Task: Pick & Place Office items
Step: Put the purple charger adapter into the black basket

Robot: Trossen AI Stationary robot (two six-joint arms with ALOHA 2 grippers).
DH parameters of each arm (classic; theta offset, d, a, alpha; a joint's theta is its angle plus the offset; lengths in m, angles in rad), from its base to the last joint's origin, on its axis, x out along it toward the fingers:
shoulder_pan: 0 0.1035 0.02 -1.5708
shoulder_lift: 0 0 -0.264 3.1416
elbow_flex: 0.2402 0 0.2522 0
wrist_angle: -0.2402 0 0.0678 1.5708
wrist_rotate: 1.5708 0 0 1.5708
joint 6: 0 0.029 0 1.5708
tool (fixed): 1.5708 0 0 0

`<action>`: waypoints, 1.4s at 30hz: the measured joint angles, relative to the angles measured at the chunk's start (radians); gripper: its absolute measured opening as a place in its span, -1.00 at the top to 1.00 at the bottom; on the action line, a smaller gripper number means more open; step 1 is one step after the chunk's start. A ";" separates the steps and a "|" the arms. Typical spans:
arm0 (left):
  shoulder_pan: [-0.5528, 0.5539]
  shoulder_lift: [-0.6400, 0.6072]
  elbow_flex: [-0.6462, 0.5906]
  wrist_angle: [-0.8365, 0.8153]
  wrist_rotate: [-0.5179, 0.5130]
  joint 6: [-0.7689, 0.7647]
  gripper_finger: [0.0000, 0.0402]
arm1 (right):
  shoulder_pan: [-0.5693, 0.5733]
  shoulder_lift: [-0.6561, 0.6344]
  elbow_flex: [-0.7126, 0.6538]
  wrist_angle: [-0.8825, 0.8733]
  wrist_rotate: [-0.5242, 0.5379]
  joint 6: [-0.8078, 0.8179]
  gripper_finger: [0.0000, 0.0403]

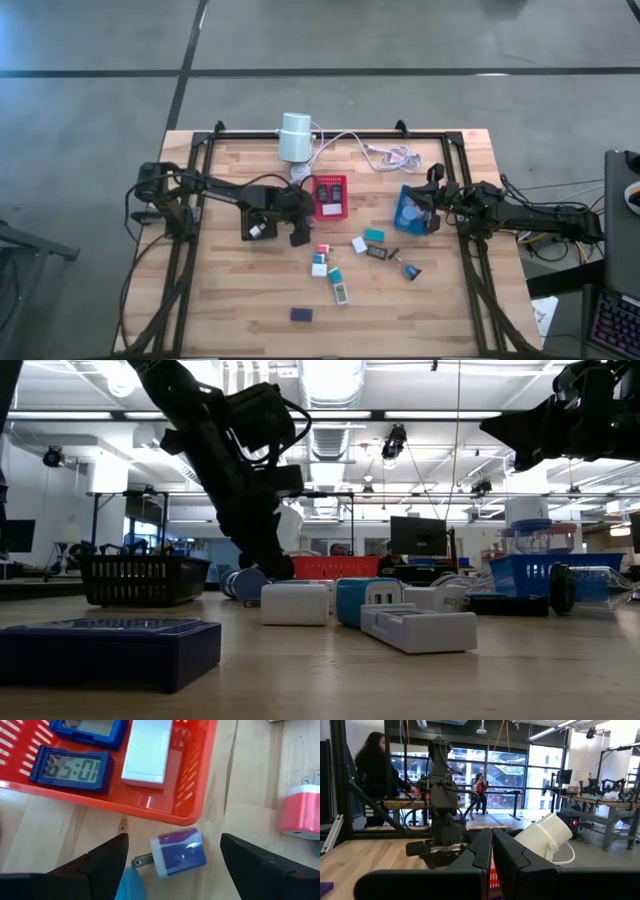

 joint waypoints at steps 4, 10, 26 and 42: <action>-0.005 0.000 -0.010 0.000 0.007 0.026 -0.58 | 0.000 0.000 0.000 0.000 0.000 0.000 0.94; -0.005 0.000 -0.033 0.030 -0.002 0.053 -0.58 | 0.000 0.000 0.000 0.000 0.000 0.000 0.94; -0.005 0.015 -0.033 0.045 -0.073 0.079 -0.58 | 0.000 0.000 0.000 0.000 0.000 0.000 0.94; -0.005 0.049 -0.030 0.061 -0.072 0.090 -0.34 | 0.000 0.000 0.000 0.000 0.001 0.000 0.94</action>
